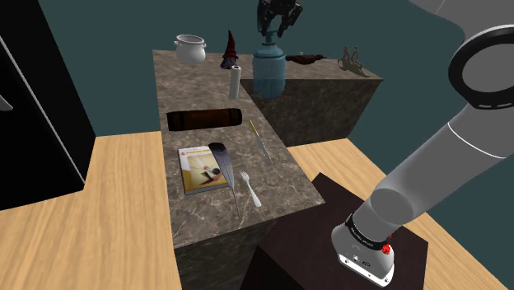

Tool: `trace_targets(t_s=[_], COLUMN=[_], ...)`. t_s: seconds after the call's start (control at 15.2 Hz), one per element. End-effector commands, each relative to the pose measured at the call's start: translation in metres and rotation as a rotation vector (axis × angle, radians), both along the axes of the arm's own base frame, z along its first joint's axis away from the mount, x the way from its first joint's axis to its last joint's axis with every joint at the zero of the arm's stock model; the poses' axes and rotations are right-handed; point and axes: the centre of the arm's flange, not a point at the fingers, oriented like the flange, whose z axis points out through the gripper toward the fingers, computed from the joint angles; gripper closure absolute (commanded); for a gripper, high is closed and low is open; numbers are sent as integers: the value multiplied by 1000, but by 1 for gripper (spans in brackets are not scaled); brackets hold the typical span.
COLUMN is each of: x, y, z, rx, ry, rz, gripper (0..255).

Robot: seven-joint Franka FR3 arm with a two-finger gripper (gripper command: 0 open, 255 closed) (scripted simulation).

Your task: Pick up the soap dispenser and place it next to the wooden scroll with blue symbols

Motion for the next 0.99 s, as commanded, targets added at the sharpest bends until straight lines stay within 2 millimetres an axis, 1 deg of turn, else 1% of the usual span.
trace_targets(t_s=[0.0, 0.92], x=[-1, -1], y=[0, 0], z=[-11, -85], rx=[0, 0], ry=[-2, -2], rz=[0, 0], gripper=[255, 255])
